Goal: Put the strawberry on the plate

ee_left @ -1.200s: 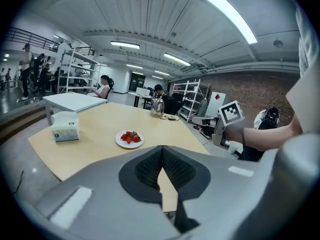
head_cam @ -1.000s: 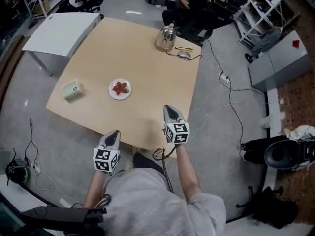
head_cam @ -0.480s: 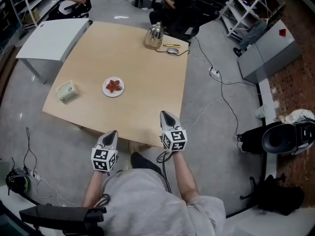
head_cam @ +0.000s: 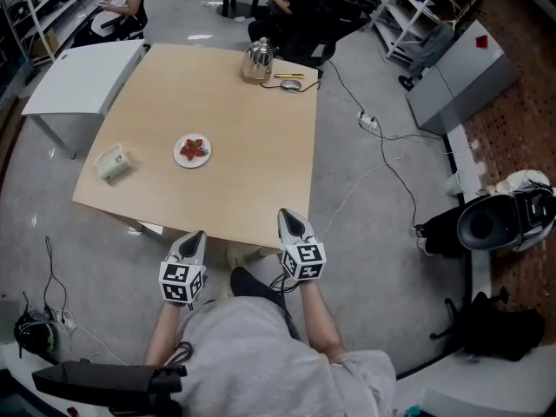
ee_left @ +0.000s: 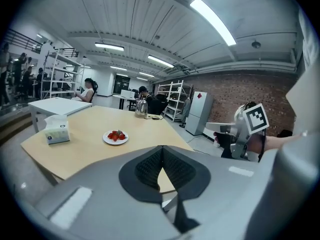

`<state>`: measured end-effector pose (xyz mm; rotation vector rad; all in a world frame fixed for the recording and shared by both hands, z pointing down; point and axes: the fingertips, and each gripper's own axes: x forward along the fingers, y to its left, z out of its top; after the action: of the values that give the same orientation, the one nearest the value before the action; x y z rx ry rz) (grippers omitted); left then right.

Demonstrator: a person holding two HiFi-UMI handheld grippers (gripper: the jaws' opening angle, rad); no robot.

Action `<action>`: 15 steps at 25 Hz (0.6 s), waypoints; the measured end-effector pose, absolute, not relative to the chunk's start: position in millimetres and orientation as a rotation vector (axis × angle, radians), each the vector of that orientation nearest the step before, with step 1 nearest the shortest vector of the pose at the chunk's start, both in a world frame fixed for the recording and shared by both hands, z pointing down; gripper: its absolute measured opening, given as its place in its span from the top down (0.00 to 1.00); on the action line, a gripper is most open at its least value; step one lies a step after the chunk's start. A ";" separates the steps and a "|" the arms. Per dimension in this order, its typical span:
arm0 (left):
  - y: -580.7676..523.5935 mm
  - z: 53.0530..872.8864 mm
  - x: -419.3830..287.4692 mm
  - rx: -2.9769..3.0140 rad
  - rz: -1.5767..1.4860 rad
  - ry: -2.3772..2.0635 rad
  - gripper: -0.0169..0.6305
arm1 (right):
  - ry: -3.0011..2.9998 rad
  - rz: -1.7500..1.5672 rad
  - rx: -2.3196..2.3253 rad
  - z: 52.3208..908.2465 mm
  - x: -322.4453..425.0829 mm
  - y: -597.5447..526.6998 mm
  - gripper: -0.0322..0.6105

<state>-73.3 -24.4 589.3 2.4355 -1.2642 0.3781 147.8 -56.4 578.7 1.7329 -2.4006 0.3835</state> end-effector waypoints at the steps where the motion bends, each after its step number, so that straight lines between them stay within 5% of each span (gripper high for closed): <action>1: -21.7 589.7 -74.2 2.437 0.381 -1.261 0.94 | -2.399 0.393 1.739 579.8 147.2 -49.6 0.94; 15: 7.5 583.7 -73.1 2.496 0.364 -1.216 0.94 | -2.334 0.411 1.835 586.9 146.9 27.0 0.94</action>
<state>-73.1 7.5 583.7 2.4965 -1.2161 0.3644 146.9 27.0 586.9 1.8346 -2.3342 0.4115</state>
